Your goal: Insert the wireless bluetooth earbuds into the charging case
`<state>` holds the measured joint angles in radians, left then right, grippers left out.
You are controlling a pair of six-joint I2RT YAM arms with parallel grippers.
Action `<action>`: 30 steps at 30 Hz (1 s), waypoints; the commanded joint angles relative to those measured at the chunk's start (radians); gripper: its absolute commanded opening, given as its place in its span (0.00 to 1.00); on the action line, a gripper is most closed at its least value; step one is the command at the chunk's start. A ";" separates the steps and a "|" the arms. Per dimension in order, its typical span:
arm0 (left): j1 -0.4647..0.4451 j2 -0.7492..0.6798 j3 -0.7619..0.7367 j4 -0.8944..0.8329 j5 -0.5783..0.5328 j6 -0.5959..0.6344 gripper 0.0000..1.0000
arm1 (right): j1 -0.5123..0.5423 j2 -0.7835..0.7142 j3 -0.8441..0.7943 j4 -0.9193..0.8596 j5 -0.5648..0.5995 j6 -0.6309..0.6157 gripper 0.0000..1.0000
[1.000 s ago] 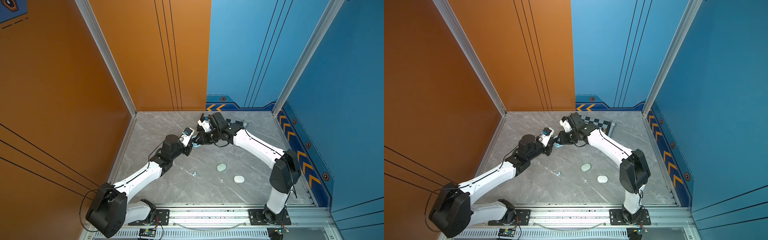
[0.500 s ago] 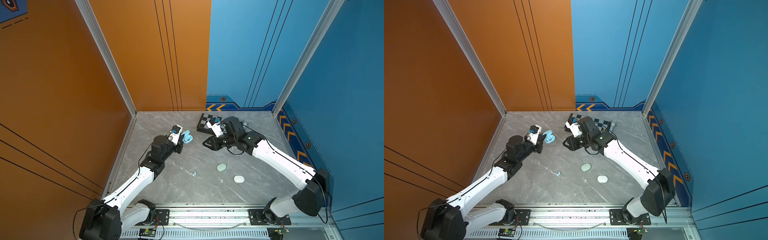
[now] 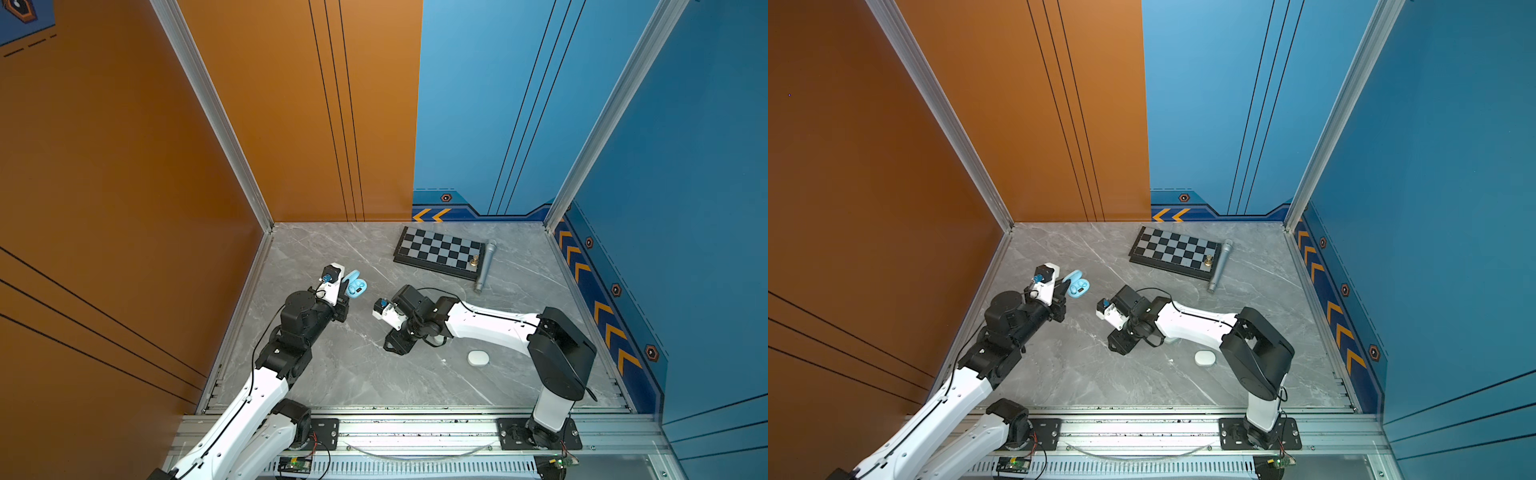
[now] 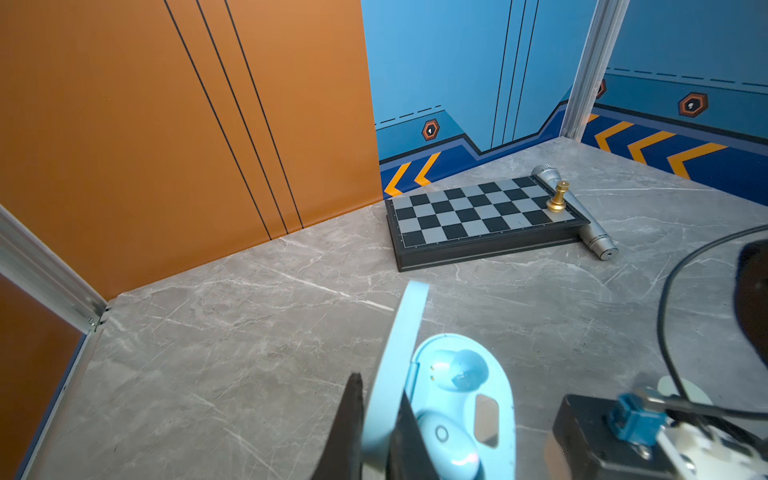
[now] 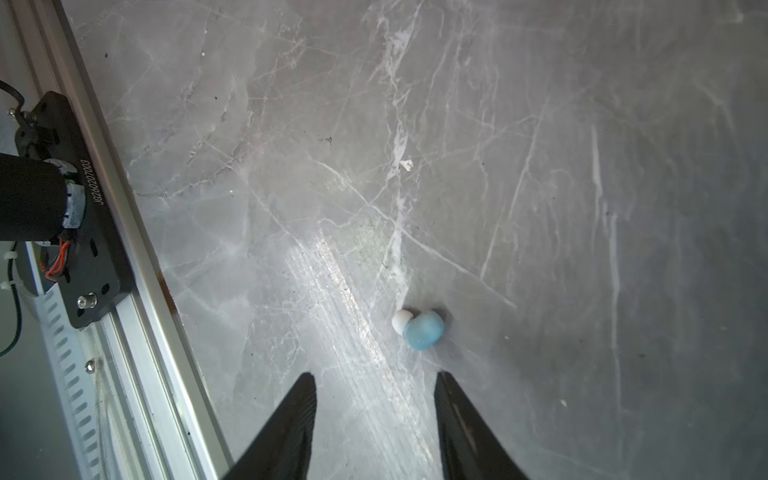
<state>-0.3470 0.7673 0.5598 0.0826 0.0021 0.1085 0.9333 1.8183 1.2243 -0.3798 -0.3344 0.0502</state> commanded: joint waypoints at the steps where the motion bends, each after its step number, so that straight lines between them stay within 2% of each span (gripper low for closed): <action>1: 0.009 -0.015 -0.005 -0.046 -0.043 0.021 0.00 | 0.013 0.039 0.046 0.052 0.022 -0.066 0.54; 7: 0.013 -0.032 0.004 -0.068 -0.062 0.035 0.00 | 0.022 0.096 0.075 0.032 0.122 -0.069 0.55; 13: 0.018 -0.032 0.009 -0.084 -0.060 0.043 0.00 | 0.062 0.146 0.089 -0.008 0.217 -0.125 0.55; 21: 0.018 -0.008 0.032 -0.084 -0.054 0.049 0.00 | 0.066 0.149 0.061 -0.046 0.259 -0.173 0.55; 30: 0.019 0.033 0.055 -0.066 -0.030 0.048 0.00 | -0.009 0.094 0.002 -0.050 0.253 -0.124 0.54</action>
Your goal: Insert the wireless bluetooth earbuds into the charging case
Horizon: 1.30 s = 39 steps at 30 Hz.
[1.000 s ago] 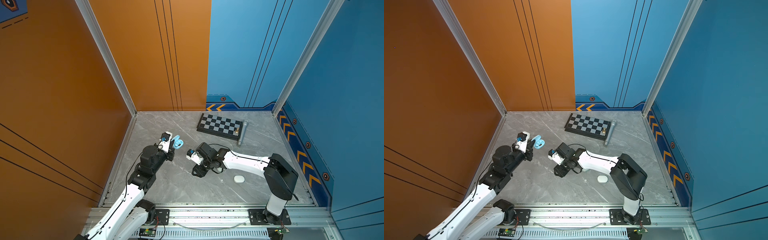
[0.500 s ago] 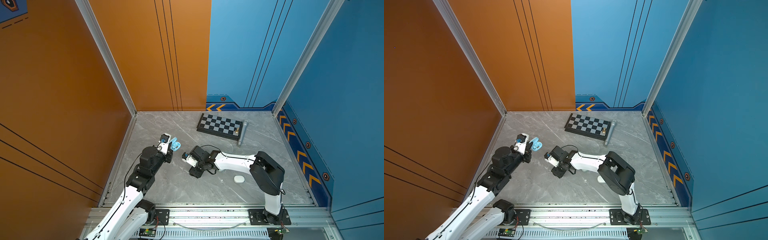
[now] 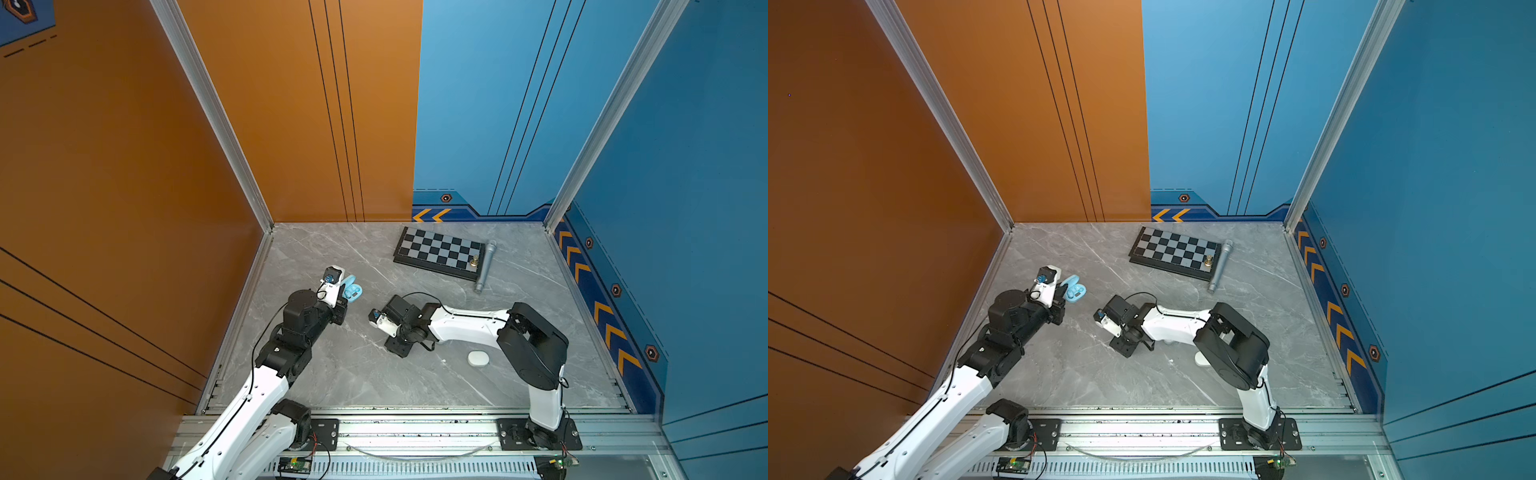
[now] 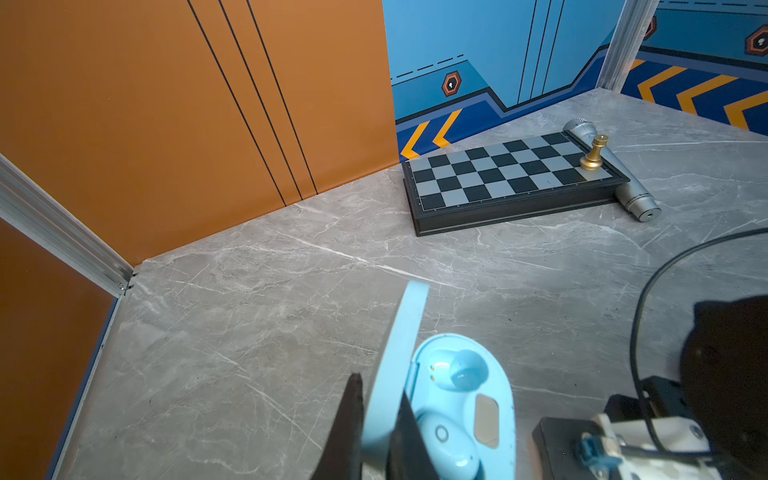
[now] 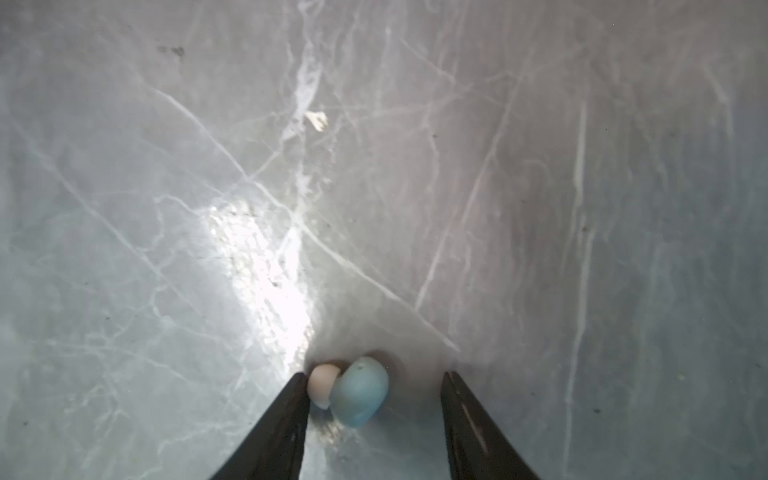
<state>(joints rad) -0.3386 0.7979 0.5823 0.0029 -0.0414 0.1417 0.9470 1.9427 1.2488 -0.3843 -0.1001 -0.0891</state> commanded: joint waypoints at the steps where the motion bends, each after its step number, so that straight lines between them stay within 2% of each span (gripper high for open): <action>1: 0.010 0.003 0.034 0.015 0.015 0.013 0.00 | -0.029 -0.034 -0.024 -0.045 0.022 0.014 0.54; 7: 0.009 0.006 0.040 0.017 0.018 0.012 0.00 | -0.074 -0.060 -0.025 -0.044 0.031 0.016 0.55; 12: 0.009 0.009 0.045 0.019 0.025 0.012 0.00 | -0.118 -0.086 -0.013 -0.044 0.020 0.065 0.54; 21: 0.009 0.011 0.044 0.023 0.031 0.012 0.00 | -0.134 -0.131 -0.001 -0.046 -0.187 0.020 0.46; 27: 0.009 -0.008 0.049 0.001 0.025 0.012 0.00 | -0.134 -0.052 0.082 -0.117 -0.176 -0.052 0.47; 34: 0.009 -0.014 0.061 -0.030 0.025 0.014 0.00 | -0.129 -0.007 0.102 -0.162 -0.133 -0.298 0.54; 39: 0.009 -0.009 0.076 -0.044 0.032 0.015 0.00 | -0.132 0.022 0.126 -0.160 -0.127 -0.396 0.54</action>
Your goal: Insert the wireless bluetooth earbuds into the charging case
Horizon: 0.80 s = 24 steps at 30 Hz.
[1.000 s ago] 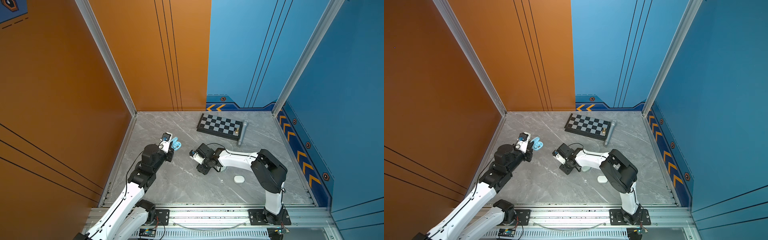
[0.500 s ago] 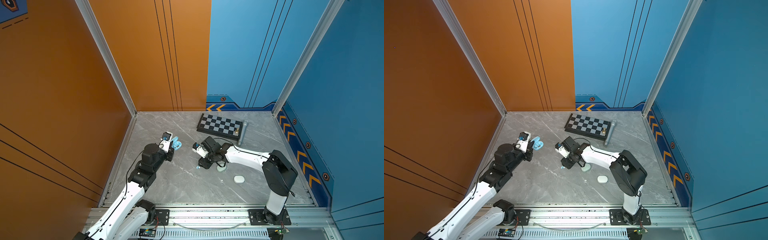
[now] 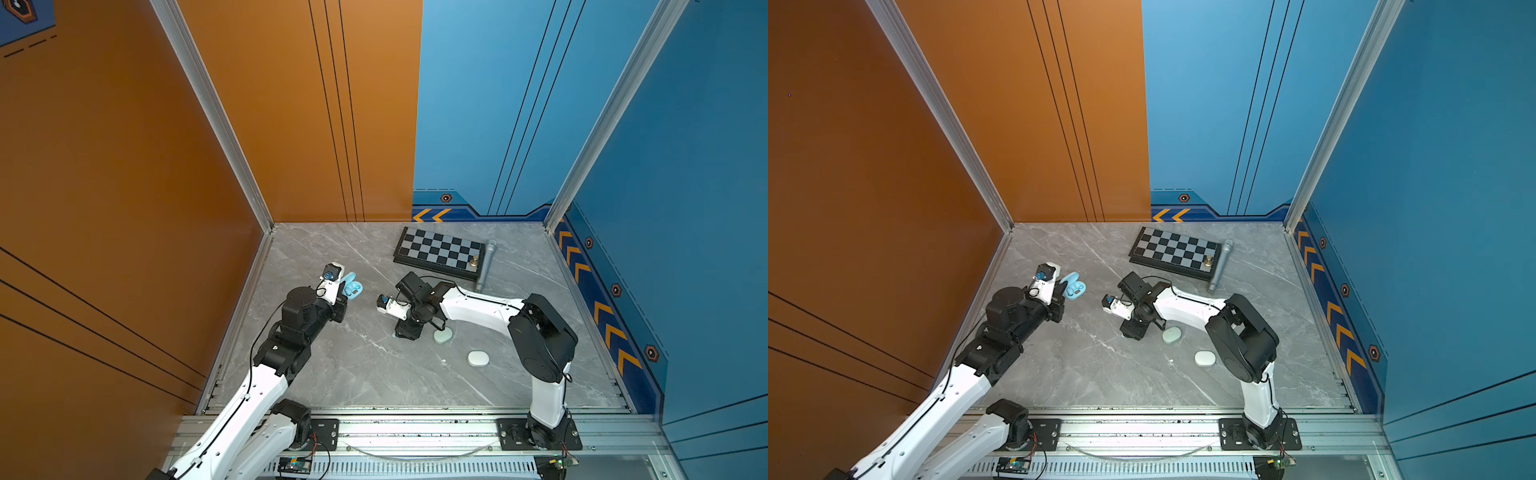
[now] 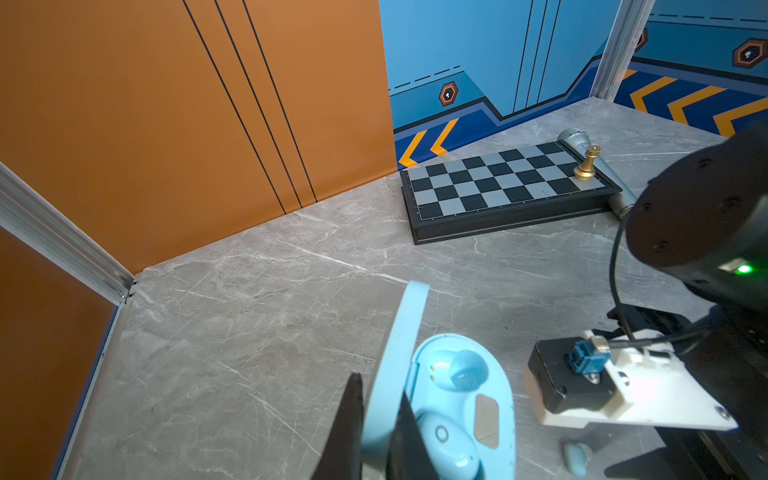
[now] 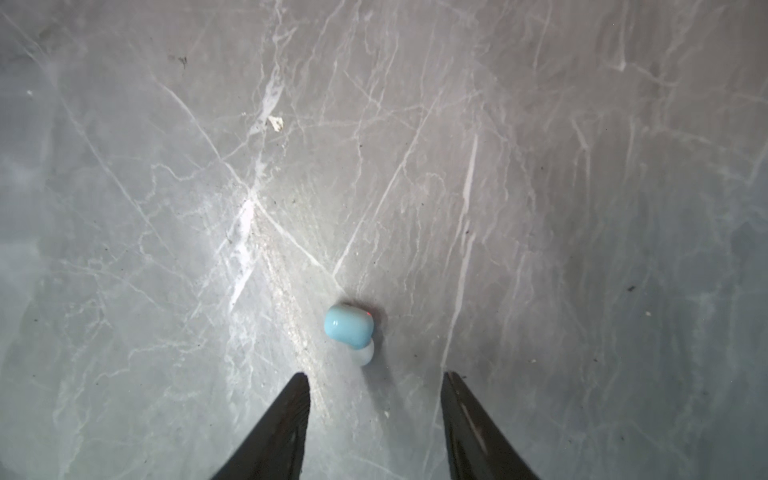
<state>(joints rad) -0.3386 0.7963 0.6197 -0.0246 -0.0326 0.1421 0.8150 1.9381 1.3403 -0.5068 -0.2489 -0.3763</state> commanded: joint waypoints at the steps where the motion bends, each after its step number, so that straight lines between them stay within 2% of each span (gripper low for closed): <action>1: 0.009 -0.007 0.042 -0.021 0.025 0.014 0.00 | 0.001 0.035 0.042 -0.038 0.017 -0.120 0.54; 7: 0.009 0.002 0.055 -0.029 0.027 0.018 0.00 | 0.013 0.093 0.084 -0.041 0.021 -0.154 0.52; 17: 0.006 0.009 0.061 -0.031 0.028 0.015 0.00 | 0.023 0.176 0.145 -0.039 0.027 -0.084 0.39; 24: 0.003 0.007 0.056 -0.033 0.028 0.013 0.00 | 0.028 0.170 0.141 -0.044 0.036 -0.039 0.30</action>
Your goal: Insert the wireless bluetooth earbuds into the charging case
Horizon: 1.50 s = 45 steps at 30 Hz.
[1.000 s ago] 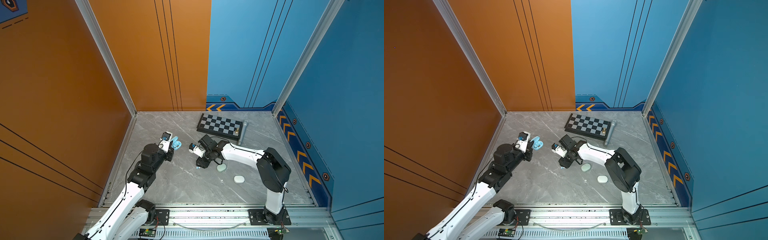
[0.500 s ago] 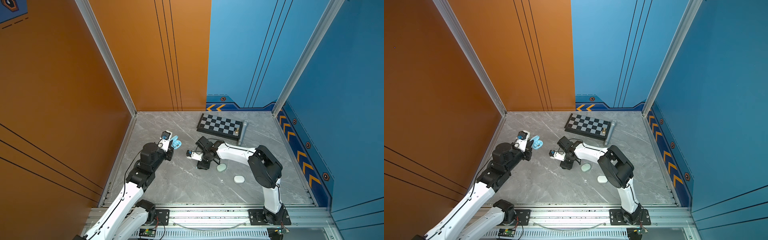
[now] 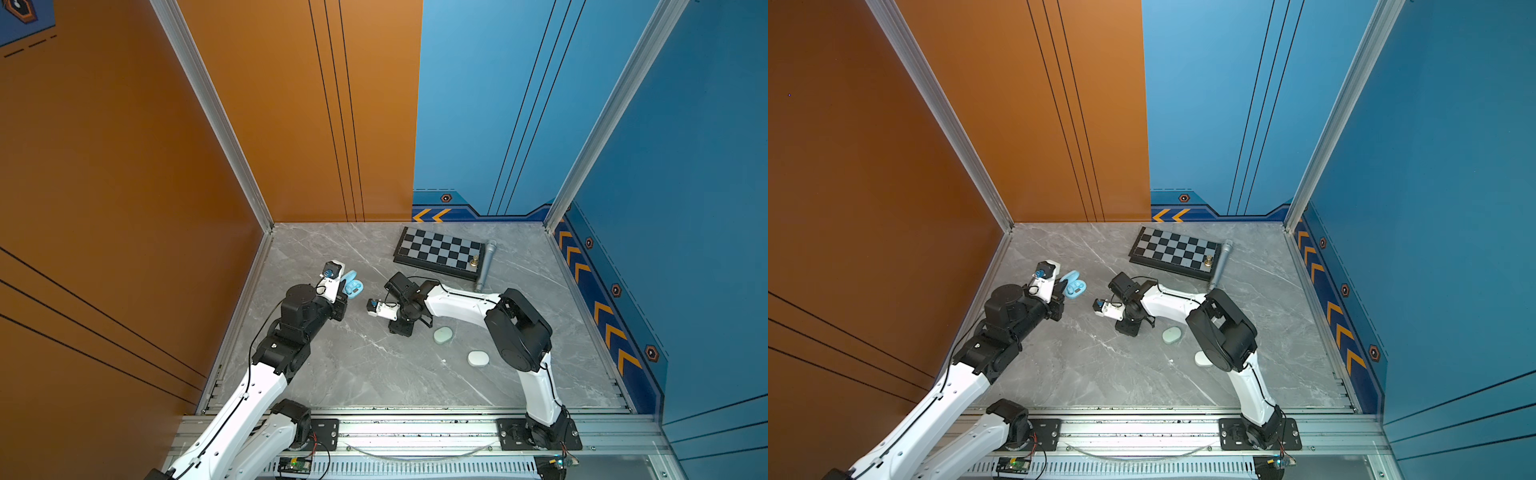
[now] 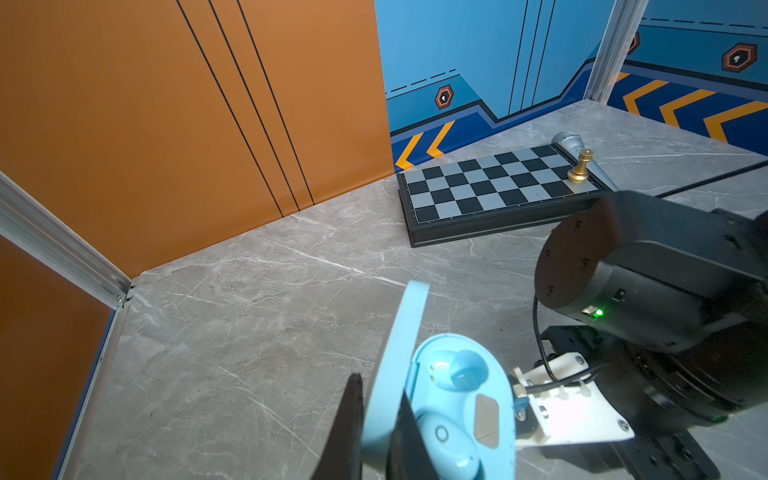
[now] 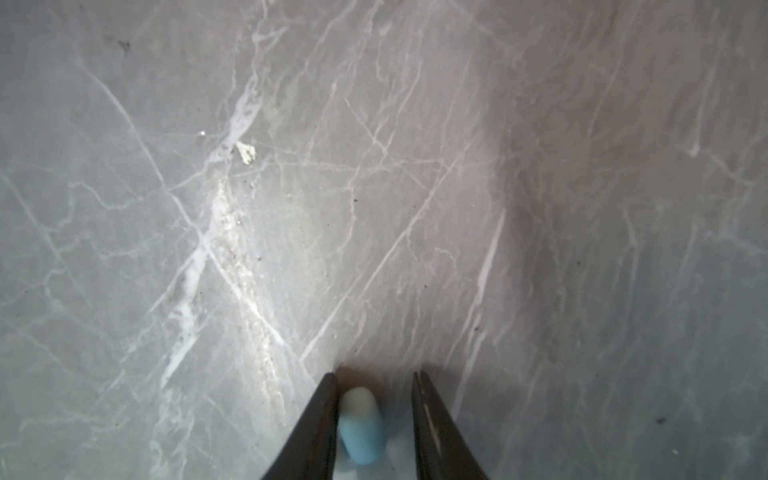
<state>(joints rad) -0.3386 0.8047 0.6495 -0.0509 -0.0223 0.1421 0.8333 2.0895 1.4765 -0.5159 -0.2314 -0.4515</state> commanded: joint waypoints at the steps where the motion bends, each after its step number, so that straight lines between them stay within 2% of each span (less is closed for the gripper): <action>1: 0.003 -0.001 0.024 -0.007 0.018 0.011 0.00 | 0.010 0.017 0.002 -0.036 0.020 0.043 0.28; 5: 0.000 0.001 0.017 0.000 0.021 0.010 0.00 | 0.005 -0.006 -0.009 -0.042 0.019 0.090 0.23; 8: -0.009 0.013 0.016 0.005 0.027 0.019 0.00 | -0.012 -0.023 -0.013 -0.037 -0.008 0.179 0.16; 13: -0.034 0.049 0.017 0.043 0.022 0.035 0.00 | -0.067 -0.093 -0.044 -0.036 -0.016 0.368 0.13; 22: -0.112 0.158 0.028 0.110 0.038 0.080 0.00 | -0.201 -0.195 -0.135 -0.039 0.068 0.718 0.12; 26: -0.162 0.220 0.046 0.129 0.040 0.111 0.00 | -0.229 -0.190 -0.154 -0.045 0.140 0.772 0.13; 35: -0.217 0.300 0.088 0.164 0.047 0.125 0.00 | -0.279 -0.124 -0.148 -0.057 0.214 0.858 0.18; 45: -0.231 0.328 0.095 0.179 0.050 0.130 0.00 | -0.291 -0.078 -0.145 -0.072 0.223 0.878 0.28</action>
<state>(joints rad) -0.5629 1.1286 0.7147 0.1040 0.0086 0.2623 0.5488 1.9781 1.3357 -0.5415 -0.0414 0.4019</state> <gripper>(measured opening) 0.098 0.267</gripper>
